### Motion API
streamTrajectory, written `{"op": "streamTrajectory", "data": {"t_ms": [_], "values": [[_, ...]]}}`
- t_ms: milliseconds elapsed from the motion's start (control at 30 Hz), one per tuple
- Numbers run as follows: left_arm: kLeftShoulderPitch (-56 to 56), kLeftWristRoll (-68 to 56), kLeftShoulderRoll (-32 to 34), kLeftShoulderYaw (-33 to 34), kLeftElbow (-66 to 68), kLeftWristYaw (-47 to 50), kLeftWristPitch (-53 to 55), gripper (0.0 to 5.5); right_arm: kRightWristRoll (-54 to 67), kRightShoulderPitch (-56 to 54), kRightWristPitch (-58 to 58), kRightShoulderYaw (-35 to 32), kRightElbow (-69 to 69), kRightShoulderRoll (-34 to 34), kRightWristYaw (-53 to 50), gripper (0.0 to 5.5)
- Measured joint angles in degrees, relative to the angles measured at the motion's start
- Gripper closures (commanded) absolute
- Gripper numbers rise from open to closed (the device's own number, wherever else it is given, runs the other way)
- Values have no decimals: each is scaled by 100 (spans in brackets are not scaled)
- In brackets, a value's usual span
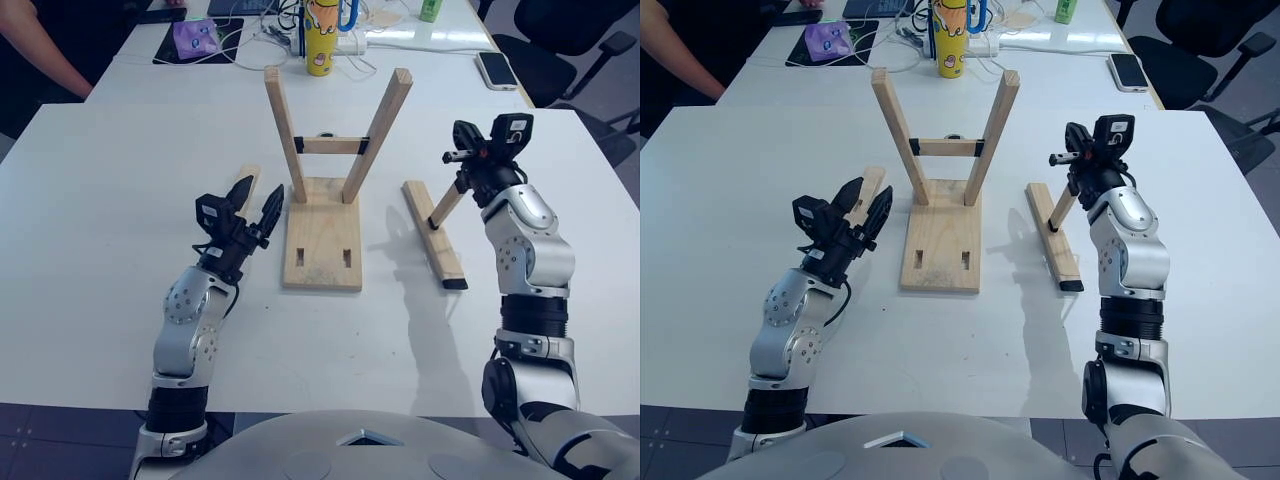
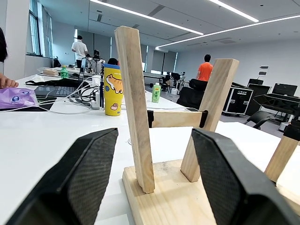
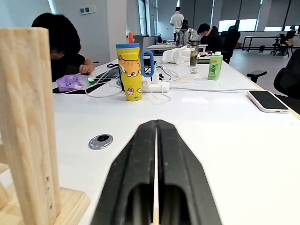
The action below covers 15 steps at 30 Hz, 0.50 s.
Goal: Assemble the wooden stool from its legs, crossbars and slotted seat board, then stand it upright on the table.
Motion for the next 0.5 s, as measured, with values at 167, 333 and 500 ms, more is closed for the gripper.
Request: {"op": "streamTrajectory", "data": {"t_ms": [167,333,500], "values": [[-1,7,-1,22,43,-1,-15,258,-25,59,-451,-85,3,39,-46,547],[0,17,-13,7,56,-1,-51,258,132,28,-1098,-351,-353,237,-92,547],[5,21,-19,-52,52,3,-52,258,459,-626,-1240,-676,-723,186,-127,547]]}}
